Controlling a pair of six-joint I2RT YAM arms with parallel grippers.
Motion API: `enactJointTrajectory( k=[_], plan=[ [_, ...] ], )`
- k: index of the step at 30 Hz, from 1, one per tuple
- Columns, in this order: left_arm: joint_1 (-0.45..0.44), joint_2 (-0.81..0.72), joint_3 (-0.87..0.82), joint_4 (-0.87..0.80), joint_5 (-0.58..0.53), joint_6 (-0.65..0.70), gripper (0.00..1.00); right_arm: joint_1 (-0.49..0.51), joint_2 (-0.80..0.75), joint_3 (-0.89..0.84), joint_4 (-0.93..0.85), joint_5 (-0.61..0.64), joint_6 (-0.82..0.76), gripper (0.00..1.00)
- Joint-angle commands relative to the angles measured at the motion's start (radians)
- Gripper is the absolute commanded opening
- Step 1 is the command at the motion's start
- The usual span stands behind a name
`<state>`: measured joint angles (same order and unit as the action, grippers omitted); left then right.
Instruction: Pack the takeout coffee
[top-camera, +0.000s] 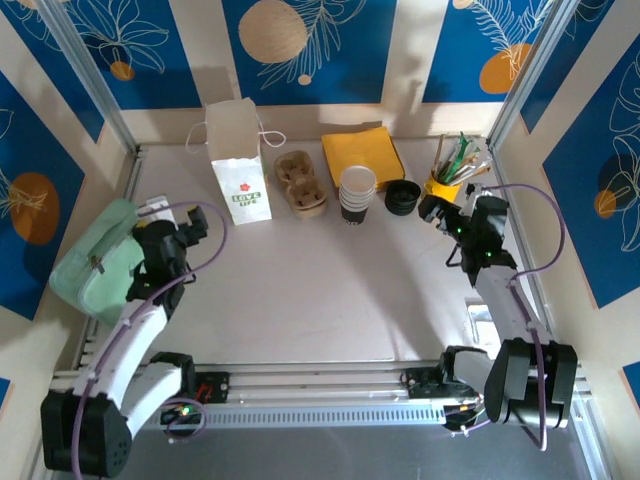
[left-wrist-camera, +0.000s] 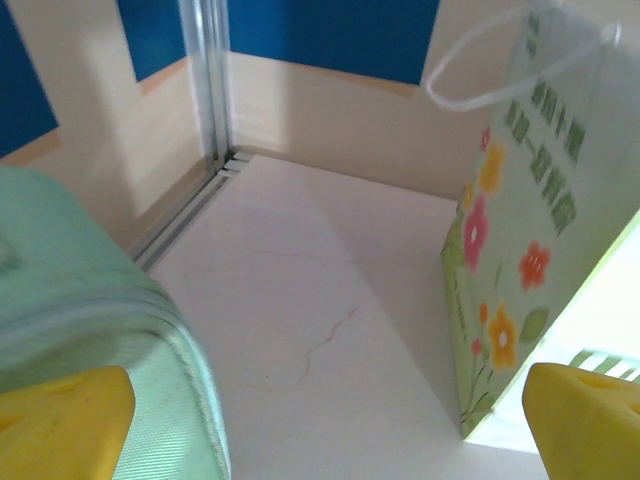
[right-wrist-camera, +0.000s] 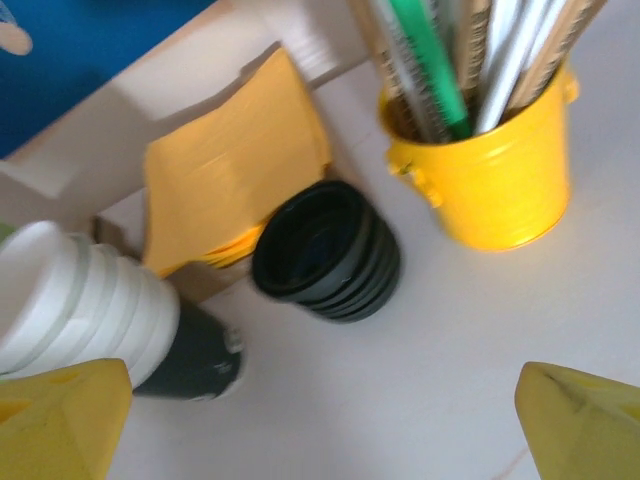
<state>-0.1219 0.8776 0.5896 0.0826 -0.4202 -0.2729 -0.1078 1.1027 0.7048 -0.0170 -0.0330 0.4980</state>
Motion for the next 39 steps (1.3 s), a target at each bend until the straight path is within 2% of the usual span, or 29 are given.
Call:
enactJointTrajectory(
  k=[1, 5, 9, 12, 15, 19, 23, 26, 27, 31, 35, 39],
  plan=[
    [0.003, -0.057, 0.097, -0.368, 0.053, -0.148, 0.99, 0.036, -0.008, 0.119, -0.356, -0.149, 0.148, 0.99],
    [0.002, -0.086, 0.205, -0.498, 0.246, -0.163, 0.99, 0.153, 0.015, 0.255, -0.493, -0.17, 0.074, 0.93],
    [0.002, -0.061, 0.324, -0.603, 0.412, -0.147, 0.99, 0.294, 0.097, 0.434, -0.651, -0.059, 0.046, 0.92],
    [0.003, -0.052, 0.373, -0.634, 0.538, -0.135, 0.99, 0.388, 0.184, 0.556, -0.719, 0.073, 0.044, 0.91],
    [0.002, -0.051, 0.398, -0.648, 0.616, -0.135, 0.99, 0.438, 0.285, 0.671, -0.755, 0.168, 0.06, 0.84],
    [0.002, -0.037, 0.428, -0.667, 0.666, -0.132, 0.99, 0.454, 0.412, 0.8, -0.789, 0.237, 0.086, 0.73],
    [0.003, -0.046, 0.429, -0.666, 0.681, -0.133, 1.0, 0.454, 0.524, 0.933, -0.854, 0.319, 0.106, 0.7],
    [0.002, -0.06, 0.413, -0.652, 0.685, -0.143, 0.99, 0.451, 0.581, 0.978, -0.869, 0.309, 0.107, 0.66],
    [0.002, -0.064, 0.408, -0.649, 0.689, -0.146, 0.99, 0.45, 0.599, 0.992, -0.875, 0.305, 0.104, 0.61],
    [0.002, -0.067, 0.406, -0.657, 0.695, -0.146, 0.99, 0.448, 0.653, 1.029, -0.889, 0.311, 0.116, 0.59],
    [0.003, -0.073, 0.422, -0.683, 0.682, -0.141, 0.99, 0.449, 0.71, 1.08, -0.917, 0.294, 0.117, 0.52],
    [0.003, -0.087, 0.423, -0.685, 0.67, -0.146, 0.99, 0.456, 0.753, 1.111, -0.949, 0.295, 0.122, 0.5]
  ],
)
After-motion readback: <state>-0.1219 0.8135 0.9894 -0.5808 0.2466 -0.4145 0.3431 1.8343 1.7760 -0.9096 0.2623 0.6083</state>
